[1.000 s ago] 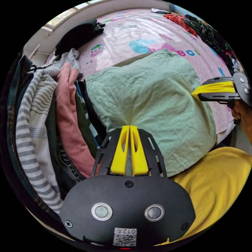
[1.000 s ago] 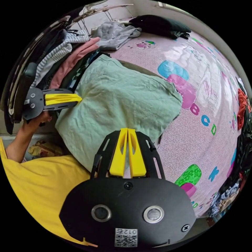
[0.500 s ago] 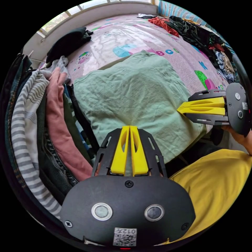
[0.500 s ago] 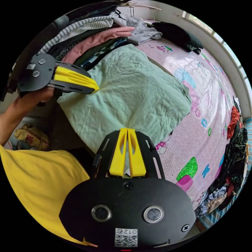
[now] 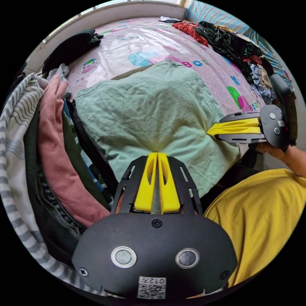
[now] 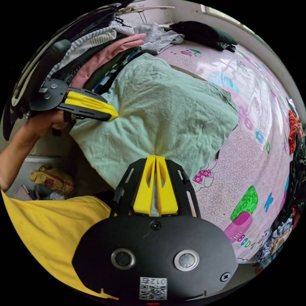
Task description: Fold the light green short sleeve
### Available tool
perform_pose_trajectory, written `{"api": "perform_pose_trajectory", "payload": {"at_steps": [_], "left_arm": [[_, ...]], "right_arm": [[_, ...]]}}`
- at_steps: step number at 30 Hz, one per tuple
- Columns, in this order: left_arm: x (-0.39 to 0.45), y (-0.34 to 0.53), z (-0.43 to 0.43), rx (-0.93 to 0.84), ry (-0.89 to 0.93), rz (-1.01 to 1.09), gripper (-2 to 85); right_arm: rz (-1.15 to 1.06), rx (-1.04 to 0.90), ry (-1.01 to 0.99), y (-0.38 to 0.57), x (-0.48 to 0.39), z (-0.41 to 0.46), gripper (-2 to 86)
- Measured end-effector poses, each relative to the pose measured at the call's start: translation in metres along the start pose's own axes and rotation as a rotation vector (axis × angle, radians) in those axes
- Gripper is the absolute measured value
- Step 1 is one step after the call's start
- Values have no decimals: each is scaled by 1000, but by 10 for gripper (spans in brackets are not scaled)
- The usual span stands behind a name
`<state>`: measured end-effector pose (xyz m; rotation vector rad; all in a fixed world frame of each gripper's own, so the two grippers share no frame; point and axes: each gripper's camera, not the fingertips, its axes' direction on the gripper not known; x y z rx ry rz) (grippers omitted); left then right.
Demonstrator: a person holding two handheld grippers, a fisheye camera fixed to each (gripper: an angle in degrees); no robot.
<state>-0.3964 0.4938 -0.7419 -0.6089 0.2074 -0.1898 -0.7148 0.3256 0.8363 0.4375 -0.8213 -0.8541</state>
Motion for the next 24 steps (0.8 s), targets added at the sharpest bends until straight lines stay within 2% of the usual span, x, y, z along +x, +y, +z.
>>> {"api": "perform_pose_trajectory", "payload": {"at_steps": [2,5,8,10,14,19,24], "left_arm": [[-2,-5,-2,19,19,-59,5],[9,-12,-21,135,-45,-153,4],[40,-33,-41,225,-57,-173,4],[79,-60,-51,286,0,-162,4],[147,-114,-43,321,177,-185,4],[257,-219,1,274,555,-161,5],[339,-310,27,194,687,-94,6]], "right_arm": [[74,29,-117,5,17,-33,1],[101,150,-223,29,38,-84,1],[119,257,-352,65,71,-131,1],[168,312,-359,95,101,-156,1],[326,397,-241,188,199,-210,2],[520,442,-11,294,331,-284,10],[663,426,233,351,451,-363,59]]}}
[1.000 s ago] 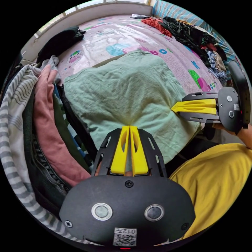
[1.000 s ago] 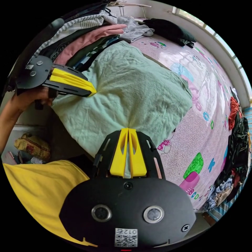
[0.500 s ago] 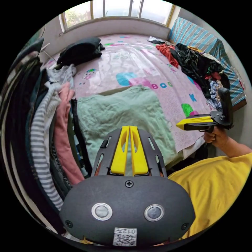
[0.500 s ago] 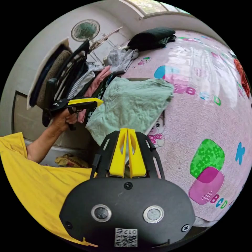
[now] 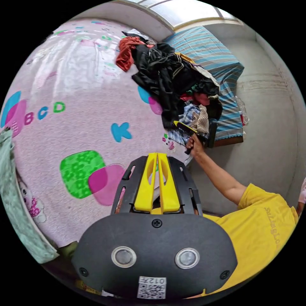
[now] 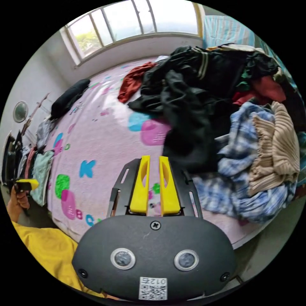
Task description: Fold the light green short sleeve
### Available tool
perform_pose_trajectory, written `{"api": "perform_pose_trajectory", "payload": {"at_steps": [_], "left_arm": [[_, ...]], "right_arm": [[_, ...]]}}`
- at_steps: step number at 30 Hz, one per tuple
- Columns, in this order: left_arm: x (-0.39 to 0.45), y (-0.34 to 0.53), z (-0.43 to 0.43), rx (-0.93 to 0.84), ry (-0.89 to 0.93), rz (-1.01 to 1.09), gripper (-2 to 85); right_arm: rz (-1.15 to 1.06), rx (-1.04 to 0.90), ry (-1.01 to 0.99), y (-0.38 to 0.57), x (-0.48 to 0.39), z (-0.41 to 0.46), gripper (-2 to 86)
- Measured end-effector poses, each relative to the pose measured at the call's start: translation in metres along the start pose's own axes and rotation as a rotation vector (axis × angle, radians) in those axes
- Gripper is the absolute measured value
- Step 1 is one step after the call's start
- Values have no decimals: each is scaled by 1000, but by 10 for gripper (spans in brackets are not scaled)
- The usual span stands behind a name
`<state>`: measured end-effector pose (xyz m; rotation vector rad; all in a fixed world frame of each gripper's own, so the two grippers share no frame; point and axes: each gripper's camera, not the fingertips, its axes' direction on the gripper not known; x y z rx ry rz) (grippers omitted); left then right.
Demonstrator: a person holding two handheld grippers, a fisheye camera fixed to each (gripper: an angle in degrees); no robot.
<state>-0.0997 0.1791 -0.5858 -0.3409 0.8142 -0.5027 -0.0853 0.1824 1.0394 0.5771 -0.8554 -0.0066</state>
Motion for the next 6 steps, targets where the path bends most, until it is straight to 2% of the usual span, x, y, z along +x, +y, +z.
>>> {"api": "perform_pose_trajectory", "payload": {"at_steps": [2,6], "left_arm": [[15,-26,26,-50,3,22,6],[39,-91,73,-134,-44,59,8]], "right_arm": [[40,1,70,-36,45,-16,91],[59,-30,81,-76,78,-31,118]]}}
